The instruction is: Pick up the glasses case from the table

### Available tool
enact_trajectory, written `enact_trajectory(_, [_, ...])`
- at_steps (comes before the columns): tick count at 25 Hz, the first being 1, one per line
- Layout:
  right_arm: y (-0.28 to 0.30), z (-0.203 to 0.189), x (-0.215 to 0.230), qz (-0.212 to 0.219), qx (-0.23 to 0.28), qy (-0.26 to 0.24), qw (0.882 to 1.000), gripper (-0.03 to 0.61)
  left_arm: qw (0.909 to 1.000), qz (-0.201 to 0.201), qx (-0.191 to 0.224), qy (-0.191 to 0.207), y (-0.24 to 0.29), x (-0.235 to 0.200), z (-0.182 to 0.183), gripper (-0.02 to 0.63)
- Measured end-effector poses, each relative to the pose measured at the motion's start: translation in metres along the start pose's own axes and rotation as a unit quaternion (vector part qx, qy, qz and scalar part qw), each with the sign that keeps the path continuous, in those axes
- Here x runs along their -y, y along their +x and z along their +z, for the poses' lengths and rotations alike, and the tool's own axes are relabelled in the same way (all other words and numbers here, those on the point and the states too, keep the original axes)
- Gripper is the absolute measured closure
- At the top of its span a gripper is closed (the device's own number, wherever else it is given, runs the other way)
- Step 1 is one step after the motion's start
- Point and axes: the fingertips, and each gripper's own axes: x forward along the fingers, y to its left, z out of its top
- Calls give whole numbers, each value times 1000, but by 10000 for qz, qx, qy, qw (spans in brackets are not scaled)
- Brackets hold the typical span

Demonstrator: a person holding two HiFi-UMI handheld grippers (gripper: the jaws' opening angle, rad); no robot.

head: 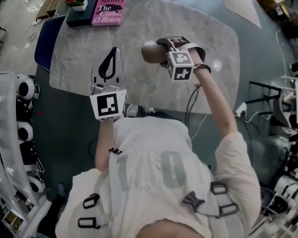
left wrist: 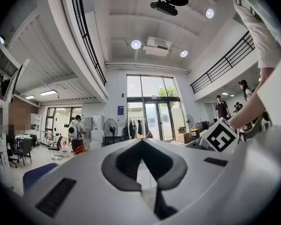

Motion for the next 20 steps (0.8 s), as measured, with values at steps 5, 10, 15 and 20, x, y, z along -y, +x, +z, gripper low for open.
enact_trajectory(5, [-35,7,27,-824,205,331,9958,190,9996,-267,32,63,3,13,5,611])
enact_trajectory(10, [-72,17,59,-1645,532,675,9826,190,9990,-415,75,109,8,18,8,611])
enact_trajectory(15, [-122,21,82,-2514,988,1197,9554,190,9983,-561,106,152,11,28,12,611])
enact_trajectory(20, [-174,21,97,-3313,1700,1953,9073,190,9979,-613,167,162,14,29,18,611])
